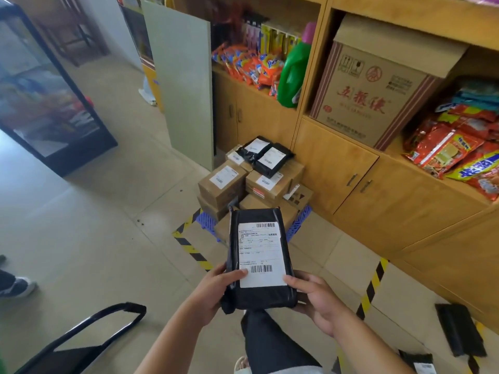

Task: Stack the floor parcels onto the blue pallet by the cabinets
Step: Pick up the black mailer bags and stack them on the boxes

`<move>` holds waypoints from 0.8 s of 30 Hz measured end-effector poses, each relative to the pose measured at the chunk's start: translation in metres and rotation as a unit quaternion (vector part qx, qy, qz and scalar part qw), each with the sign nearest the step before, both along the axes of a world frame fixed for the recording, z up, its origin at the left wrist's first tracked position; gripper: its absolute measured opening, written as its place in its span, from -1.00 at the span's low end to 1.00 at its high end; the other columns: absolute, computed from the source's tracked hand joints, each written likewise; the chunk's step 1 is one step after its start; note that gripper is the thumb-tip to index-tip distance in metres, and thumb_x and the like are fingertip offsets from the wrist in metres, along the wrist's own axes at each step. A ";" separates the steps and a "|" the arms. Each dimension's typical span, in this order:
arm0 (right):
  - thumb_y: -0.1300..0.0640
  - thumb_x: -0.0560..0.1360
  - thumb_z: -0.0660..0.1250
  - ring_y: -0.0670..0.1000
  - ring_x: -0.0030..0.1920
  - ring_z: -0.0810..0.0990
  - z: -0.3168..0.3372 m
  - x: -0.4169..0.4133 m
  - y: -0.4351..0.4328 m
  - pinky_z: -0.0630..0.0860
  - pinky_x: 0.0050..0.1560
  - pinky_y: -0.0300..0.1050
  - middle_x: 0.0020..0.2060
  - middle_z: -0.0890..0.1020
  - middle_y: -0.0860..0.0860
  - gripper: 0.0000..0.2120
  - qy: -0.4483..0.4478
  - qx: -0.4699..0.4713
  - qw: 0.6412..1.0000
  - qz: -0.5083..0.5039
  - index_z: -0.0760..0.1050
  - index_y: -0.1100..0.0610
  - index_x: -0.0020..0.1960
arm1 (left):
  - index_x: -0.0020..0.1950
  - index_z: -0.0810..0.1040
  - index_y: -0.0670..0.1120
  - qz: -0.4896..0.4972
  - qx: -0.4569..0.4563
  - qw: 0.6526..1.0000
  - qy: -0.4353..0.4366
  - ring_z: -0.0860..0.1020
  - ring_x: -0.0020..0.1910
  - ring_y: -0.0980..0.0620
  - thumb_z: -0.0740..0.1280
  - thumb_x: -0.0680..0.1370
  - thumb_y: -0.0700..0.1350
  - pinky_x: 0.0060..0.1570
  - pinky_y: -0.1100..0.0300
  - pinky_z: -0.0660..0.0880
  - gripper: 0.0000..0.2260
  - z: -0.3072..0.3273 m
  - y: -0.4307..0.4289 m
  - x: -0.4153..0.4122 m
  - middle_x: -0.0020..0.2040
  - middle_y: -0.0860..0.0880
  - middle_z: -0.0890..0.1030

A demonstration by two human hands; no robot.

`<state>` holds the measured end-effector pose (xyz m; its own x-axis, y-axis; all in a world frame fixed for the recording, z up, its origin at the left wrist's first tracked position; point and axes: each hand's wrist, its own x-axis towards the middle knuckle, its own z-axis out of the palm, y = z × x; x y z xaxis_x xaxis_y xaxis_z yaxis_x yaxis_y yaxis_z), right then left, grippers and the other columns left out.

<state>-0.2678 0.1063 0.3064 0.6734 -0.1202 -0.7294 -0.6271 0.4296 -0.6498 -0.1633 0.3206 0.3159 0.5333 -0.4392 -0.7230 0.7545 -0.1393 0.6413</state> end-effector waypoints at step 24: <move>0.13 0.56 0.38 0.17 0.10 0.62 -0.062 0.353 -0.020 0.62 -0.02 0.07 0.06 0.69 0.10 -0.78 0.107 0.067 0.978 -0.167 0.59 0.04 0.19 | 0.28 0.51 -0.08 -0.055 0.124 0.989 0.065 0.70 -0.04 -0.14 0.44 0.50 -0.16 -0.24 0.08 0.63 -0.65 -0.066 -0.077 0.390 0.01 -0.12 0.72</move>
<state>0.0850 0.0867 0.2441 0.4425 -0.2007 -0.8740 -0.5530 0.7062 -0.4422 0.2268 0.2439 0.2502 0.3887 -0.2898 -0.8746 0.7998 -0.3651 0.4764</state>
